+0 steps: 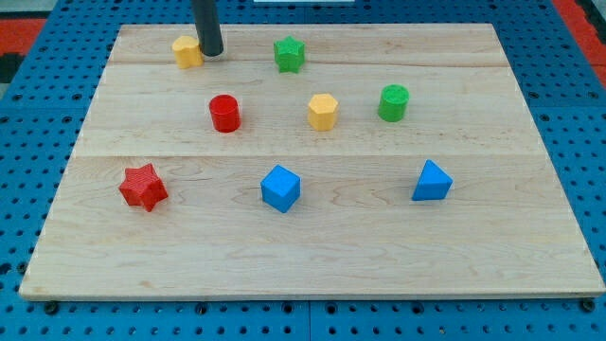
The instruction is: Slide the green star and yellow hexagon to the center
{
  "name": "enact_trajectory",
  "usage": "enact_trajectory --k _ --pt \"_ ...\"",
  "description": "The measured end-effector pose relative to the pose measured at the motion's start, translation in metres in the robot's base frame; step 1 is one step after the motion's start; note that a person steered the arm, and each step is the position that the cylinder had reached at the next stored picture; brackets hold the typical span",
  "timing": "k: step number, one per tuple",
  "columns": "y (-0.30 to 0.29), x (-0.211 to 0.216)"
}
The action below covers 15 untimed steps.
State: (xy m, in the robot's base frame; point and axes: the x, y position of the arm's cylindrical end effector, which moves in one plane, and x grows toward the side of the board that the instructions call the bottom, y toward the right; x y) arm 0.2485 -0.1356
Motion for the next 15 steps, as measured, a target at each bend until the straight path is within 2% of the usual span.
enact_trajectory --k 1,3,4,6,8,9,10,11,12,13,15 --pt "-0.019 0.0" --pt "-0.031 -0.028" --pt "-0.012 -0.028" --pt "-0.006 -0.044" --pt "0.0 -0.042" --pt "0.058 0.009" --pt "0.076 0.024" --pt "0.056 -0.001" --pt "0.102 -0.006" --pt "0.146 0.008" --pt "0.168 0.035"
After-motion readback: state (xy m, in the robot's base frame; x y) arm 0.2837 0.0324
